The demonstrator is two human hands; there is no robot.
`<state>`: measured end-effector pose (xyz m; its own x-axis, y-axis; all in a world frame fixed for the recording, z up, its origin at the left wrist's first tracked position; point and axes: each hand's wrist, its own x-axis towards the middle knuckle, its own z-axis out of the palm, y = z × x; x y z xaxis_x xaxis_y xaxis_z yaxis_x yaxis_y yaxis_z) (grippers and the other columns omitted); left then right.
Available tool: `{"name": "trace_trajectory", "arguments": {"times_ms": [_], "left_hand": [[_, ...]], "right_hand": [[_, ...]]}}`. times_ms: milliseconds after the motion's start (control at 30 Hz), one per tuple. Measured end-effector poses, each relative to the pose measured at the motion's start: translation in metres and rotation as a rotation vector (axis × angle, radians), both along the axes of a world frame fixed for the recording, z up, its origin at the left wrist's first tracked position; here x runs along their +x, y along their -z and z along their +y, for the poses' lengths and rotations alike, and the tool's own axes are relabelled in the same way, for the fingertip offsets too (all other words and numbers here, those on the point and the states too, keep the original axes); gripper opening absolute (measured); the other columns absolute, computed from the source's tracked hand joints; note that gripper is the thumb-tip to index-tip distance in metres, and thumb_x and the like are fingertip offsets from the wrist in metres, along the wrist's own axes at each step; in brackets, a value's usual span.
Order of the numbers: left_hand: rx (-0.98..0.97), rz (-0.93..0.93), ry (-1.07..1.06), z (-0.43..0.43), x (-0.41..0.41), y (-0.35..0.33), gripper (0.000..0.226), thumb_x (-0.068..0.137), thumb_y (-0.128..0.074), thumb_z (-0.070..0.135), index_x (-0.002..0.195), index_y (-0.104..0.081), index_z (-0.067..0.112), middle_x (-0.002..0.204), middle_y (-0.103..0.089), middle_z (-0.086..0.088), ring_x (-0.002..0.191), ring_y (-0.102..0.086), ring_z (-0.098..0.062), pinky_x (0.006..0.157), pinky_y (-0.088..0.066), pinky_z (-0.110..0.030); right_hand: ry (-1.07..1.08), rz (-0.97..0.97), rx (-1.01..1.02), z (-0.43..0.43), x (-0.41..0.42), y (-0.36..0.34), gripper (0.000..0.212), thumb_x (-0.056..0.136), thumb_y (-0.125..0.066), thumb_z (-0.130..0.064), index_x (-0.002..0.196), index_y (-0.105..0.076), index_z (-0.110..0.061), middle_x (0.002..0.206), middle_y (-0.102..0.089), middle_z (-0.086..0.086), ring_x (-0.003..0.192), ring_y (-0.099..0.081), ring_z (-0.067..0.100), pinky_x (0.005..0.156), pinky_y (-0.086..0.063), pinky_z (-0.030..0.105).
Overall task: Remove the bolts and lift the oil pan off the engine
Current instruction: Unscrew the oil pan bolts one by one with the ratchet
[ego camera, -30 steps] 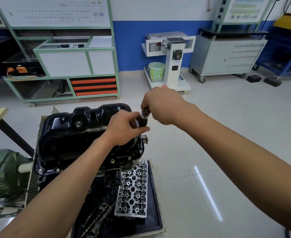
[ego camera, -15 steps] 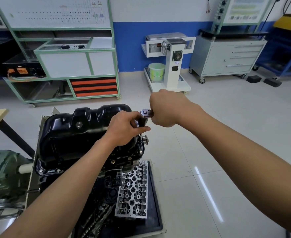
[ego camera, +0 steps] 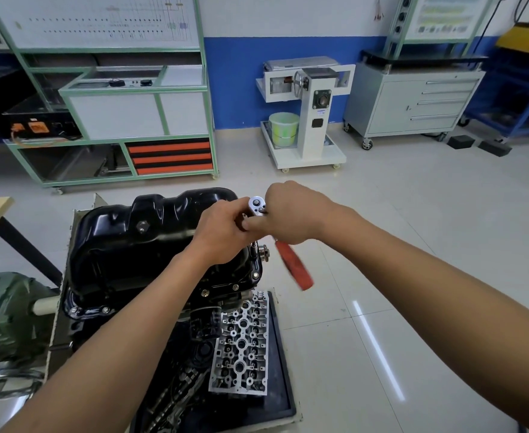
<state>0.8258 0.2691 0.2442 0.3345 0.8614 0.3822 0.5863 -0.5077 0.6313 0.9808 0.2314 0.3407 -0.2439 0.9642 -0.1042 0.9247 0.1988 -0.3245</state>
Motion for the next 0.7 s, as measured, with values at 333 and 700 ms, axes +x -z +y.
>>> {"name": "trace_trajectory", "arguments": {"times_ms": [333,700], "left_hand": [[-0.074,0.069,0.055,0.003,-0.006,-0.002,0.027,0.084,-0.082,0.034,0.108,-0.075,0.041,0.063,-0.068,0.015,0.066,-0.060,-0.002,0.070,-0.040,-0.023],[-0.082,0.087,0.014,0.000,-0.004,-0.004,0.018,0.084,-0.082,0.039,0.098,-0.076,0.028,0.068,-0.070,0.010,0.074,-0.067,-0.013,0.081,-0.052,-0.035]], "right_hand": [[-0.128,-0.570,0.371,-0.003,0.009,-0.025,0.004,0.096,-0.052,-0.016,0.094,-0.049,-0.016,0.080,-0.041,0.004,0.080,-0.046,0.030,0.064,-0.034,0.035],[-0.305,-0.293,0.364,0.008,0.011,-0.013,0.040,0.086,-0.057,0.002,0.116,-0.070,-0.021,0.133,-0.059,-0.001,0.121,-0.055,0.027,0.085,-0.053,0.041]]}}
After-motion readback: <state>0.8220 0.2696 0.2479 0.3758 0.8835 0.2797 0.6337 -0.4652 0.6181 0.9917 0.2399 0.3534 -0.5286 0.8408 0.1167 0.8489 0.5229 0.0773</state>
